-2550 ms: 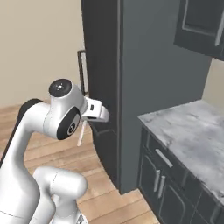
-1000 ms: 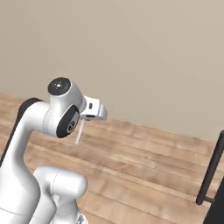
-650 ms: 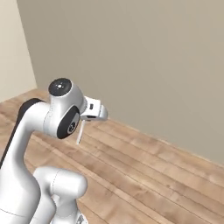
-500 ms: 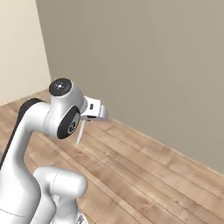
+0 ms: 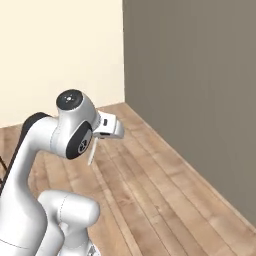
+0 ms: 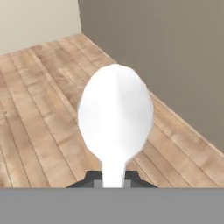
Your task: Take the fork and place it on the left side of the plate. Then take the spoon and place it on the right side of the plate. Make sure they're directly next to the plate.
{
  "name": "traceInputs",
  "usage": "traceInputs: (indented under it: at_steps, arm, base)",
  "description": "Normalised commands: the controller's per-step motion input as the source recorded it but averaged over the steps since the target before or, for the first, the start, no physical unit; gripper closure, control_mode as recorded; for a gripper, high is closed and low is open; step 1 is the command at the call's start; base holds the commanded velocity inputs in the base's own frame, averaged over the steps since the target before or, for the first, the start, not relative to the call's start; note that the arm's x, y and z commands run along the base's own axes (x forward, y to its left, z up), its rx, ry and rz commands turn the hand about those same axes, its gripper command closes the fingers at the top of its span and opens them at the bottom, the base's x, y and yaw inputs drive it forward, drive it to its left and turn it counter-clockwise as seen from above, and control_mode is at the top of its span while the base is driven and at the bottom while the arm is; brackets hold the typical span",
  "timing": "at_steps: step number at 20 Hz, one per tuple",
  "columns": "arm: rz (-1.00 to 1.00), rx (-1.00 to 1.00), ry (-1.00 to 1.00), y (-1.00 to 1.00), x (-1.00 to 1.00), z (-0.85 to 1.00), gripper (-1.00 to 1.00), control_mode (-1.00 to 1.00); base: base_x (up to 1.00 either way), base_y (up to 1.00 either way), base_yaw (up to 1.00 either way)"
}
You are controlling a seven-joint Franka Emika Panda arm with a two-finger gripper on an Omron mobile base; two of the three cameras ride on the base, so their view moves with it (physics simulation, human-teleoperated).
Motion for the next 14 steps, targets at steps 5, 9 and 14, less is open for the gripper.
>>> traceInputs:
  at_steps: [5, 9, 14]
  arm:
    - [0.00, 0.00, 0.00, 0.00, 0.00, 0.00, 1.00, 1.00]
    - [0.00, 0.00, 0.00, 0.00, 0.00, 0.00, 1.00, 1.00]
    - [0.00, 0.00, 0.00, 0.00, 0.00, 0.00, 1.00, 1.00]
  base:
    - [0.88, 0.00, 0.69]
    - [0.89, 0.00, 0.68]
    - [0.98, 0.00, 0.64]
